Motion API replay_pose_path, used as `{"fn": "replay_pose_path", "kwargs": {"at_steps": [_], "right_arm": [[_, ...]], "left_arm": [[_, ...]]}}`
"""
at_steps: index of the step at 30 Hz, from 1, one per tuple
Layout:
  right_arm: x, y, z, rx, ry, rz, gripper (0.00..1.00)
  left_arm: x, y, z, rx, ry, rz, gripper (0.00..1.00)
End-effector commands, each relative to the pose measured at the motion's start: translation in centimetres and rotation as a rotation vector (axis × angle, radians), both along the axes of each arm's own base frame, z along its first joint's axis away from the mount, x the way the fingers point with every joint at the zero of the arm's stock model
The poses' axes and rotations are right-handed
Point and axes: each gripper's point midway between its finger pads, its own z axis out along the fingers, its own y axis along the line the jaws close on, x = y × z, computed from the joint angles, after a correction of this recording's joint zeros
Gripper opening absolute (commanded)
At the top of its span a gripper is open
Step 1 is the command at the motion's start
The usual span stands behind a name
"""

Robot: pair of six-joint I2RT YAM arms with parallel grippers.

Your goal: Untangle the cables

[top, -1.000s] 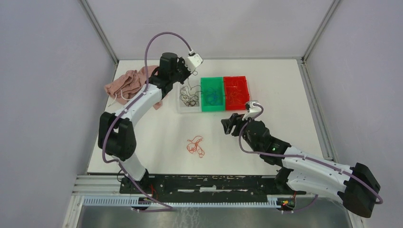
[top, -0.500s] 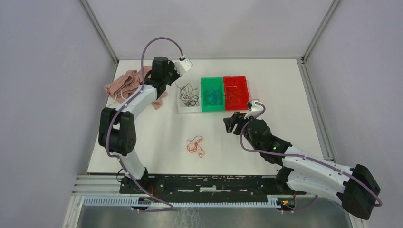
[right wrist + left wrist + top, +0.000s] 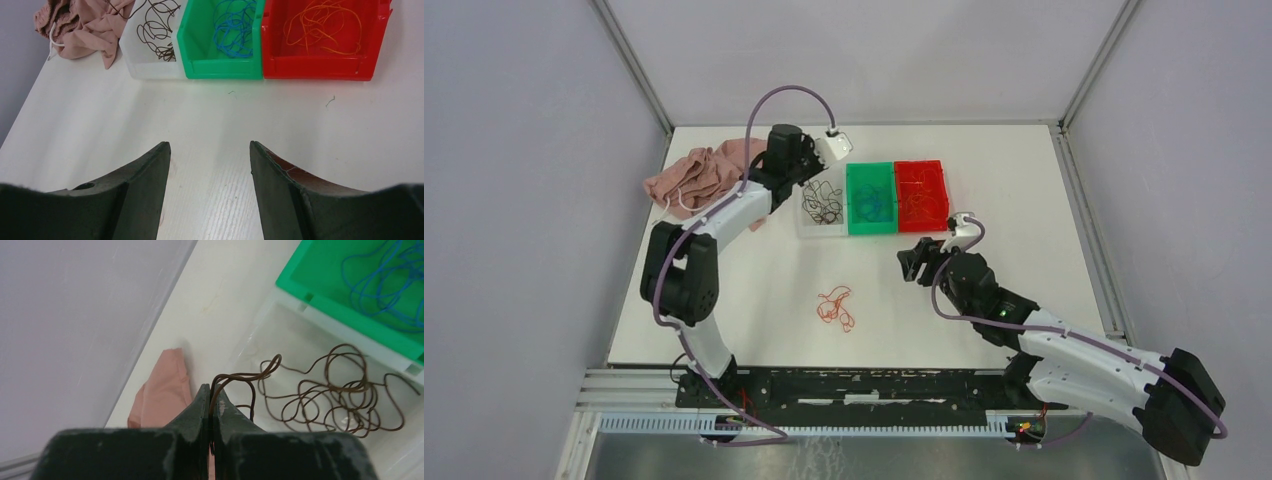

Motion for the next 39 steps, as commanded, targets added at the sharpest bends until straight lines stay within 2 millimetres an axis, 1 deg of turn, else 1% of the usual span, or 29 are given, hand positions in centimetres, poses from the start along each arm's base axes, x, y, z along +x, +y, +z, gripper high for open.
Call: {"fn": "replay_pose_path", "kwargs": {"at_steps": [1,4,7,13,16,17,18,19,20,22,25,28,29,32,35,36,39], "right_arm": [[0.2,-0.6,1.2,0.037,-0.031,-0.022,0.65],[0.2,-1.1,1.2,0.034,-0.034,-0.032,0.66],[0.2,-1.6,1.0,0.032,-0.032,-0.041,0.66],[0.3,-1.9,0.4,0.033,-0.020,-0.048,0.66],[0.4,-1.9,0.4,0.033,-0.018,-0.048,0.65],[0.4,-1.9,0.4,0.035,-0.018,-0.046,0.65],[0.4,-1.9,0.5,0.035,-0.019,-0.047,0.65],[0.3,-1.9,0.5,0.031,-0.018,-0.044,0.66],[0.3,-2.0,0.6,0.030,-0.019,-0.042,0.65],[0.3,-1.9,0.7,0.030,-0.022,-0.034,0.66],[0.2,-1.6,0.9,0.033,-0.020,-0.018,0.65],[0.2,-1.3,1.2,0.039,-0.023,-0.006,0.65],[0.1,-1.2,1.2,0.035,-0.024,0.002,0.65],[0.1,-0.8,1.3,0.023,-0.020,0.026,0.64],[0.0,-0.2,1.3,0.011,-0.012,0.058,0.64],[0.0,0.1,1.3,0.012,-0.010,0.068,0.64],[0.0,0.6,1.2,0.009,0.001,0.090,0.63]], "left_arm": [[0.5,-3.5,0.0,-0.080,0.004,-0.025,0.03],[0.9,-3.2,-2.3,-0.065,0.040,-0.002,0.03],[0.9,-3.1,-3.9,-0.047,0.058,0.005,0.03],[0.1,-4.5,-6.2,-0.117,0.152,-0.017,0.03],[-0.2,-4.9,-7.6,-0.124,0.212,-0.016,0.04],[-0.3,-4.9,-7.9,-0.129,0.229,-0.007,0.08],[-0.2,-4.9,-8.0,-0.134,0.244,-0.003,0.15],[-0.4,-4.8,-8.0,-0.132,0.263,-0.003,0.28],[-0.4,-4.9,-7.8,-0.132,0.262,-0.007,0.33],[-0.5,-4.7,-6.9,-0.125,0.250,-0.020,0.52],[-0.7,-4.5,-5.4,-0.108,0.247,-0.033,0.67],[-0.7,-4.2,-3.0,-0.129,0.241,-0.038,0.76],[-0.6,-4.0,-2.1,-0.138,0.234,-0.039,0.79],[-0.2,-3.3,0.5,-0.138,0.210,-0.048,0.82],[0.8,-1.8,2.5,-0.086,0.137,-0.019,0.84],[1.1,-1.4,3.2,-0.071,0.109,-0.009,0.84],[1.7,-0.5,4.2,-0.046,0.057,0.017,0.85]]}}
